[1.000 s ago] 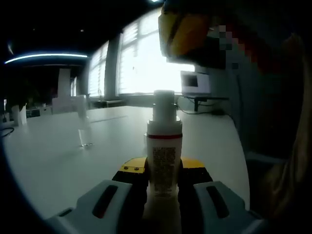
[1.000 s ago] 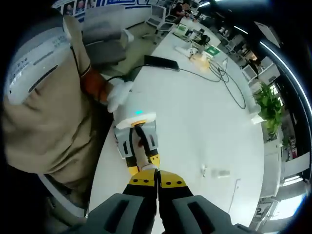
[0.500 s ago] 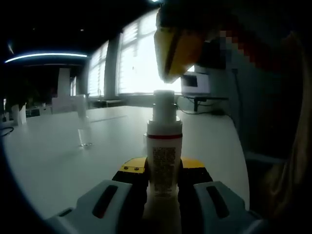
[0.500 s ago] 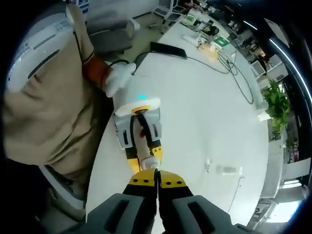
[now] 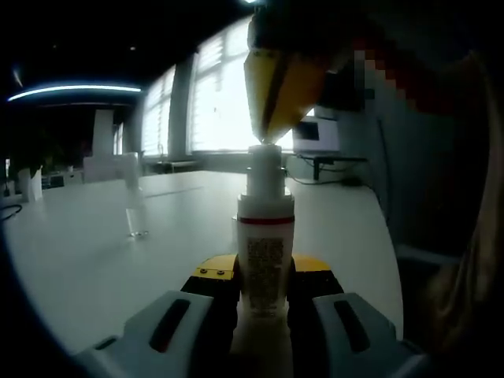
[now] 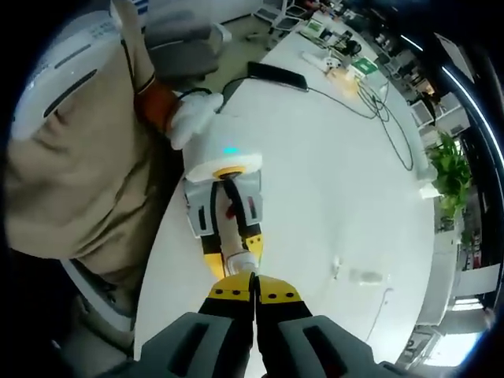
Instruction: Clamp pump bottle remove cover press pump head put on cover
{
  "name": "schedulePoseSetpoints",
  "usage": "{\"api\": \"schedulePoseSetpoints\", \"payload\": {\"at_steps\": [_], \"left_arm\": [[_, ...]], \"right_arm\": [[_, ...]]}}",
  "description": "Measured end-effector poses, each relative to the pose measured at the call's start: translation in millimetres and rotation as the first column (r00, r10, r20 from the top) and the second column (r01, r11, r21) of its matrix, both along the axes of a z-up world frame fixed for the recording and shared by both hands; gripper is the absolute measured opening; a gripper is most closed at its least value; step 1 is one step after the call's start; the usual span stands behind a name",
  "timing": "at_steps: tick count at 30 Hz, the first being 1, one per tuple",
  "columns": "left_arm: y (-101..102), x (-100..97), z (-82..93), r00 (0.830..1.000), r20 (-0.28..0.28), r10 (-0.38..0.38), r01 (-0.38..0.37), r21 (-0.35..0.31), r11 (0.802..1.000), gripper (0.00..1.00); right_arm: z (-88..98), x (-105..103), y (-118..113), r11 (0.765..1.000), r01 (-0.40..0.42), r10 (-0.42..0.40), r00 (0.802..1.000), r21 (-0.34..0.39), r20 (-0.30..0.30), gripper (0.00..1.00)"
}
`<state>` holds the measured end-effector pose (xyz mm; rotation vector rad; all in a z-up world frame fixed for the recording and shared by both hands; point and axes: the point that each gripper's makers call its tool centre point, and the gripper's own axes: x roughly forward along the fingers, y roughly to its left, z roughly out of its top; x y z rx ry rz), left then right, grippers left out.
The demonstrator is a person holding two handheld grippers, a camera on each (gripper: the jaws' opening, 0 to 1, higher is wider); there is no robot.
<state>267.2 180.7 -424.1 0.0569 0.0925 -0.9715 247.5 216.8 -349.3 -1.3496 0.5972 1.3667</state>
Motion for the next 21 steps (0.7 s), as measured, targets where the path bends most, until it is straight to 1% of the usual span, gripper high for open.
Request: {"api": "schedulePoseSetpoints", "payload": {"at_steps": [7, 12, 14, 16, 21], "left_arm": [[0.6, 0.9, -0.1, 1.000, 0.000, 0.000, 0.000, 0.000, 1.000, 0.14], [0.1, 0.7, 0.1, 1.000, 0.002, -0.001, 0.001, 0.001, 1.000, 0.14], [0.1, 0.8, 0.0, 1.000, 0.003, -0.001, 0.001, 0.001, 1.000, 0.14], [0.0, 0.3, 0.1, 1.000, 0.004, -0.001, 0.001, 0.002, 1.000, 0.14], [-0.6, -0.5, 0.3, 1.000, 0.006, -0.003, 0.003, 0.003, 1.000, 0.14]], "right_arm": [[-0.5, 0.4, 0.1, 1.000, 0.007, -0.007, 1.000, -0.007, -0.009, 0.00], [-1.2, -0.7, 0.7, 0.999, 0.005, -0.005, 1.000, -0.032, 0.007, 0.00], [-1.2, -0.3, 0.5, 0.999, 0.007, -0.007, 1.000, -0.039, 0.003, 0.00], [-1.2, 0.7, 0.7, 0.999, 0.025, -0.026, 1.000, -0.042, -0.012, 0.00], [-2.3, -0.3, 1.3, 0.997, 0.021, -0.022, 1.000, -0.069, -0.016, 0.00]]}}
